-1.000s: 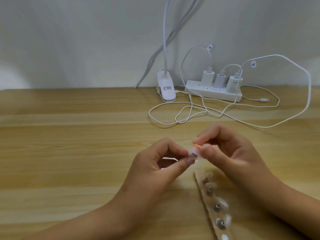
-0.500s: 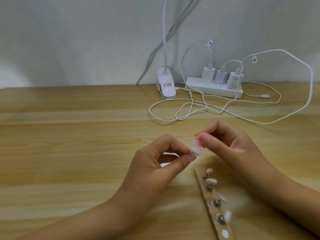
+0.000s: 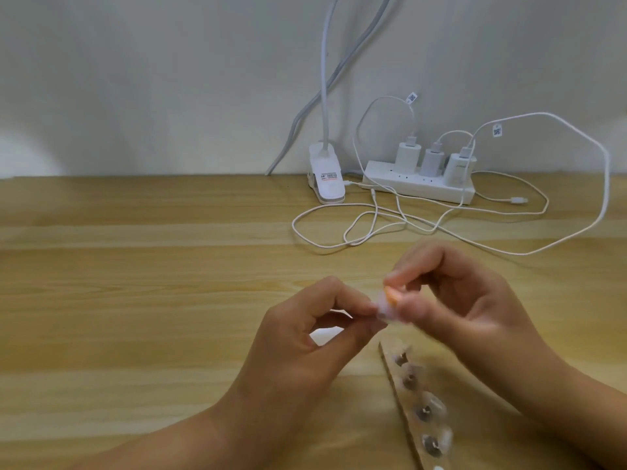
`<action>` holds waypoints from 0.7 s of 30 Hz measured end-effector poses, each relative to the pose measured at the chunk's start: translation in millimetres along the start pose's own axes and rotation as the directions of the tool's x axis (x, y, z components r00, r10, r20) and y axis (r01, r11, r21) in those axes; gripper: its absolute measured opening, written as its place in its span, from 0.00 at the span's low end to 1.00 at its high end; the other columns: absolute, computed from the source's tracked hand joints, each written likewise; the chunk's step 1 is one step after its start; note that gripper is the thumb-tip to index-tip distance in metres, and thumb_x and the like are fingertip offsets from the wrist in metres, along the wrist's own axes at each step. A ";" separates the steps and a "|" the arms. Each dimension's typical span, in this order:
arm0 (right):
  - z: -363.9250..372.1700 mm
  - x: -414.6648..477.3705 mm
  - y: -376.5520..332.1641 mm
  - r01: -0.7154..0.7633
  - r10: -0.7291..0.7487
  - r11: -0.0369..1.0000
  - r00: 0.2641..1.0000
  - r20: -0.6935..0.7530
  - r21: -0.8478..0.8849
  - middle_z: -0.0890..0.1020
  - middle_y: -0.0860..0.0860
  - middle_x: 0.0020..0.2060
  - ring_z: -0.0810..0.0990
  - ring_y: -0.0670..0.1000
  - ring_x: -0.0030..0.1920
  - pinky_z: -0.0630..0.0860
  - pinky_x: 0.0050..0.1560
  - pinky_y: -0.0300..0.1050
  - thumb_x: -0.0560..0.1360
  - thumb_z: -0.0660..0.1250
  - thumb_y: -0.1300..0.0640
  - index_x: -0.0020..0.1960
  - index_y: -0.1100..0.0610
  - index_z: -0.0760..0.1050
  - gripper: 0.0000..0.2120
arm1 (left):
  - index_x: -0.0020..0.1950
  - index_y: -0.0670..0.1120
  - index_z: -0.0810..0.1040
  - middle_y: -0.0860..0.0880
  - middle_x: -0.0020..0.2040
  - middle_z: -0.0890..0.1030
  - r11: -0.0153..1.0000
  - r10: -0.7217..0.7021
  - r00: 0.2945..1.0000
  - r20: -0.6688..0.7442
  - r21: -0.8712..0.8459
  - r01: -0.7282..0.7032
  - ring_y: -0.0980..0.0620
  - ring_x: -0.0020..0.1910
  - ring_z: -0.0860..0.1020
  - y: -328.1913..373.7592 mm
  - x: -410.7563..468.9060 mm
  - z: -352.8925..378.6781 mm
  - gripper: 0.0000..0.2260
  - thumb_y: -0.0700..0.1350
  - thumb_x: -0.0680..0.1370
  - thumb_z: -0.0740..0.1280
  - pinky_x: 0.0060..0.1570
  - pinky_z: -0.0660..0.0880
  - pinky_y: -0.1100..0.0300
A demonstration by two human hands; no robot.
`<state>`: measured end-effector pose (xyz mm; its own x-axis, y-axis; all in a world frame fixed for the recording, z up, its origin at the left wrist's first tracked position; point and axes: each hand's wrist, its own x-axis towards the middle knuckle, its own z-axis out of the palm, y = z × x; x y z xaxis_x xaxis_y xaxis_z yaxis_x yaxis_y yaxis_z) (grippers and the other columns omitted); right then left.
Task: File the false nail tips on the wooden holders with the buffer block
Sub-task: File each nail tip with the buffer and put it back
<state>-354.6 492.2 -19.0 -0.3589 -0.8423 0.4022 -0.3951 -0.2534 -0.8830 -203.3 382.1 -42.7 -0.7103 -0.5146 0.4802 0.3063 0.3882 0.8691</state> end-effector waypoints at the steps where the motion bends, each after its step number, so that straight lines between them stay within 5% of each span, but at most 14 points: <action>1: -0.6 0.3 0.1 -0.006 0.006 0.999 1.000 0.026 -0.033 0.81 0.48 0.41 0.77 0.55 0.45 0.76 0.48 0.46 0.67 0.75 0.39 0.47 0.51 0.79 0.17 | 0.44 0.53 0.80 0.51 0.44 0.84 1.000 -0.006 1.000 0.003 0.004 0.006 0.51 0.45 0.83 -0.9 -0.3 0.4 0.02 0.49 0.73 0.72 0.49 0.79 0.60; 3: -3.6 3.4 3.6 -0.077 0.078 0.996 0.997 0.006 -0.047 0.81 0.46 0.39 0.78 0.52 0.43 0.75 0.48 0.44 0.65 0.76 0.41 0.46 0.50 0.80 0.16 | 0.44 0.54 0.80 0.53 0.44 0.84 1.000 -0.012 1.000 -0.001 -0.010 0.012 0.53 0.45 0.83 -1.5 -0.6 -0.1 0.03 0.49 0.73 0.72 0.48 0.79 0.61; 6: -4.0 2.3 1.4 -0.033 0.036 0.999 0.996 -0.084 0.032 0.82 0.50 0.42 0.78 0.59 0.45 0.77 0.51 0.51 0.65 0.76 0.38 0.46 0.48 0.80 0.18 | 0.45 0.54 0.79 0.55 0.45 0.84 0.999 0.028 1.000 0.003 -0.018 -0.028 0.54 0.46 0.83 -1.2 0.7 -0.2 0.03 0.47 0.74 0.72 0.49 0.78 0.63; 8: -1.0 -0.6 -1.2 0.037 -0.037 0.999 0.999 -0.017 -0.004 0.81 0.48 0.42 0.77 0.58 0.45 0.76 0.50 0.48 0.68 0.75 0.39 0.47 0.49 0.80 0.15 | 0.44 0.53 0.80 0.51 0.44 0.84 1.000 0.012 1.000 -0.007 -0.017 -0.012 0.50 0.46 0.83 -2.8 0.6 -0.2 0.03 0.47 0.74 0.72 0.49 0.78 0.62; 13: -3.4 2.5 0.4 -0.076 0.081 0.994 0.995 -0.054 0.084 0.84 0.46 0.41 0.81 0.51 0.45 0.78 0.52 0.44 0.66 0.74 0.41 0.45 0.47 0.80 0.13 | 0.44 0.53 0.80 0.56 0.44 0.84 0.999 0.029 1.000 -0.004 -0.023 -0.029 0.55 0.46 0.83 0.0 0.0 0.4 0.03 0.47 0.73 0.72 0.48 0.78 0.64; 16: -2.6 3.1 -0.1 -0.087 0.089 0.996 0.994 0.056 -0.033 0.82 0.45 0.40 0.78 0.50 0.43 0.76 0.46 0.40 0.66 0.75 0.41 0.45 0.49 0.80 0.15 | 0.43 0.56 0.80 0.54 0.43 0.84 1.000 0.019 1.000 0.003 -0.014 -0.019 0.52 0.45 0.83 -0.1 0.0 0.9 0.03 0.48 0.73 0.72 0.49 0.79 0.60; 18: -4.5 5.2 2.3 -0.161 0.161 0.987 0.987 0.005 -0.003 0.82 0.44 0.38 0.78 0.54 0.43 0.77 0.47 0.44 0.63 0.76 0.41 0.43 0.48 0.81 0.15 | 0.43 0.57 0.80 0.56 0.43 0.84 0.999 0.024 1.000 -0.003 -0.023 -0.024 0.55 0.45 0.83 1.1 -0.4 0.9 0.04 0.47 0.73 0.72 0.48 0.78 0.64; 21: -5.3 4.7 -1.2 -0.061 0.064 0.997 0.997 -0.051 0.056 0.82 0.47 0.40 0.77 0.61 0.47 0.77 0.52 0.51 0.64 0.76 0.41 0.43 0.47 0.81 0.14 | 0.44 0.55 0.81 0.55 0.43 0.84 1.000 0.018 1.000 -0.001 -0.020 -0.018 0.53 0.45 0.83 0.4 0.4 0.5 0.03 0.47 0.72 0.72 0.49 0.79 0.60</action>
<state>-360.3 491.1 -14.8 -0.4261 -0.8312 0.3571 -0.3246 -0.2280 -0.9180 -203.8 382.4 -42.2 -0.7040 -0.5085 0.4957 0.3315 0.3820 0.8627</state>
